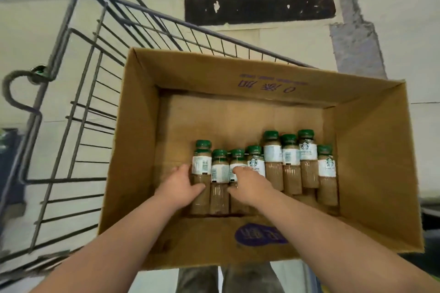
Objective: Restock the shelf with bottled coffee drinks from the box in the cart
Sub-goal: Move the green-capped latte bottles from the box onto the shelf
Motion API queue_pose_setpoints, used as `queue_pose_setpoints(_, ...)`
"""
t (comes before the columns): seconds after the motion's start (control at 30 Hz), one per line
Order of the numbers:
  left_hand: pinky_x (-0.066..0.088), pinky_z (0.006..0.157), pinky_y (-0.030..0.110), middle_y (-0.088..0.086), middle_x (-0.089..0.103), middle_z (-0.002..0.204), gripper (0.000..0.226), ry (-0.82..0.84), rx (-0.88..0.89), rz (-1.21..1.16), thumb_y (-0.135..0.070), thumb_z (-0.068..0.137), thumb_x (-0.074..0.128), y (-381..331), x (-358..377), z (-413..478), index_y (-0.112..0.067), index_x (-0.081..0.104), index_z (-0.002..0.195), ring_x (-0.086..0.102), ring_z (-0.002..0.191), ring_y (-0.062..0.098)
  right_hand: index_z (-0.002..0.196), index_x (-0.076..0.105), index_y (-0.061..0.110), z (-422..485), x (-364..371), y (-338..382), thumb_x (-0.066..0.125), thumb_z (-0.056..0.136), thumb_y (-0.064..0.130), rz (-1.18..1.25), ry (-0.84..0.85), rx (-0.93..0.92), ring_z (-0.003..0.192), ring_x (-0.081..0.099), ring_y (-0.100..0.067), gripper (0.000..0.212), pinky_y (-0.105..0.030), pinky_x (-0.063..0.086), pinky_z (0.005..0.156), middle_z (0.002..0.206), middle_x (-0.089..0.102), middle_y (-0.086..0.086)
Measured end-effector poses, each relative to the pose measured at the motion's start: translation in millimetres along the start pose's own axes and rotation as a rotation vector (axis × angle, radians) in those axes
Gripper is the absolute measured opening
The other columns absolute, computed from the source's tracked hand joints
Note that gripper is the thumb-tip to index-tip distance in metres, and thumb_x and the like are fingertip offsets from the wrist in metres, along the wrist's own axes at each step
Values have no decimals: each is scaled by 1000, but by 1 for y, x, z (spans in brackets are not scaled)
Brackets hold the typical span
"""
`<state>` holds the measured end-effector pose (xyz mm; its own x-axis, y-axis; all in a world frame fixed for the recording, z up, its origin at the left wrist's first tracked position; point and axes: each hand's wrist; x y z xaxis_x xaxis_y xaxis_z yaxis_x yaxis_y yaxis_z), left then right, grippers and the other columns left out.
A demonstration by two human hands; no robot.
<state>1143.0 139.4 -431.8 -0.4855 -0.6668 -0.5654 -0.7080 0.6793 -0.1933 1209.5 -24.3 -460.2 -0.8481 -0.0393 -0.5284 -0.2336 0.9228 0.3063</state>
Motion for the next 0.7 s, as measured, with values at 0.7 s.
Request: queue_pose_setpoints(0.7,40,81,27,6,56,130,66,-4,-169,-439,-37,79,73,11,35,56,-15,44,134,54,116,24,116,53,7,58,33,17,68,80,22,455,-123,153,101,60,-28,41,-29,45,73,111,62,-13)
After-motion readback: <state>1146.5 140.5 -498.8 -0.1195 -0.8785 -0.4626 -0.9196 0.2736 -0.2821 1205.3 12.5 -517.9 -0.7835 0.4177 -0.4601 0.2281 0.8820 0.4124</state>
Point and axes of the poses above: each hand's wrist, its own z-axis towards the middle knuckle, its own x-axis out of the palm, y = z × x
